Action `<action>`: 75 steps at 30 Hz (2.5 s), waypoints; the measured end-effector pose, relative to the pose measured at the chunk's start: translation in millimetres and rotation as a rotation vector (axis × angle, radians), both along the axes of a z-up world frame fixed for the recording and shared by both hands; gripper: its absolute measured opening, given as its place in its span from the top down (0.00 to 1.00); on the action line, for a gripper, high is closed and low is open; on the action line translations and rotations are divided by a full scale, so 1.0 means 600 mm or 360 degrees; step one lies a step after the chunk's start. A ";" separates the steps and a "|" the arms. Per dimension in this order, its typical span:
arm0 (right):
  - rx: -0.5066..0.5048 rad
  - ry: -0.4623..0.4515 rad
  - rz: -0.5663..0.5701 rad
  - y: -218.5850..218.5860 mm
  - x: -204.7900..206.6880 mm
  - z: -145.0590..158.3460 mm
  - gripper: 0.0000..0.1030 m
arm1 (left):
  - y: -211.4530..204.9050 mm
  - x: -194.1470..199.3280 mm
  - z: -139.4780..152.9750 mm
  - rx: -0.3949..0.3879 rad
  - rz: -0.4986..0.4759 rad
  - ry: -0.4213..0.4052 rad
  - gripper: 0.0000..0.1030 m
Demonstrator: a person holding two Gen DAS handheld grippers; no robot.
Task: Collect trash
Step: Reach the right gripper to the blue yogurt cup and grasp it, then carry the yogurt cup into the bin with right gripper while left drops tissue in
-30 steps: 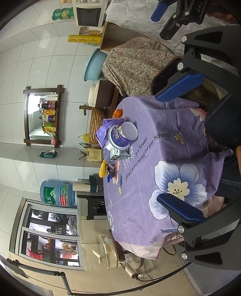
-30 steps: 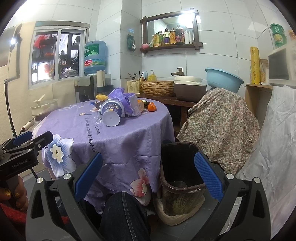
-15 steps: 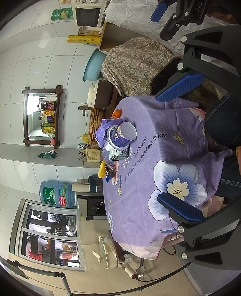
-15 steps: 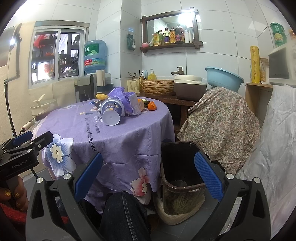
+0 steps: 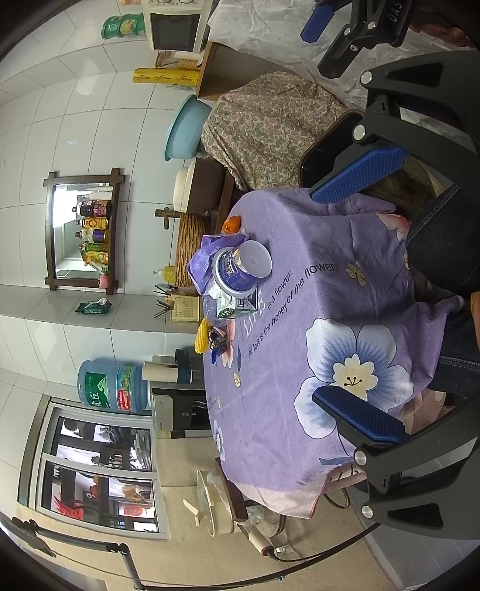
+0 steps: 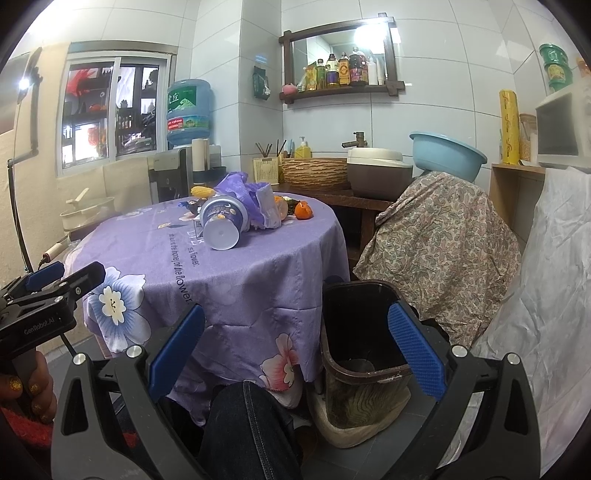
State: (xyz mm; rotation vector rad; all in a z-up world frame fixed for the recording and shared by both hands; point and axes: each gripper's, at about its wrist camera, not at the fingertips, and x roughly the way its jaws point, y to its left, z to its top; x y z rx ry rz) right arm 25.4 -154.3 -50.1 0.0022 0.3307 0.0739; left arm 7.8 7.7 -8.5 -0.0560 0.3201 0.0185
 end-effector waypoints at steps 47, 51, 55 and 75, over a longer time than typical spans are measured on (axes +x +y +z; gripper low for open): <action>0.0097 0.0721 0.0423 0.224 0.558 0.011 0.23 | 0.160 0.273 0.024 -0.0162 0.0049 0.0473 0.05; 0.0162 0.0719 0.0459 0.217 0.553 0.007 0.29 | 0.159 0.280 0.028 -0.0158 0.0035 0.0470 0.05; 0.0181 0.0698 0.0548 0.214 0.526 0.012 0.30 | 0.155 0.288 0.027 -0.0165 0.0018 0.0479 0.05; 0.0096 0.0464 0.0394 0.097 0.360 0.027 0.30 | 0.044 0.477 0.036 -0.0448 -0.0458 0.0668 0.44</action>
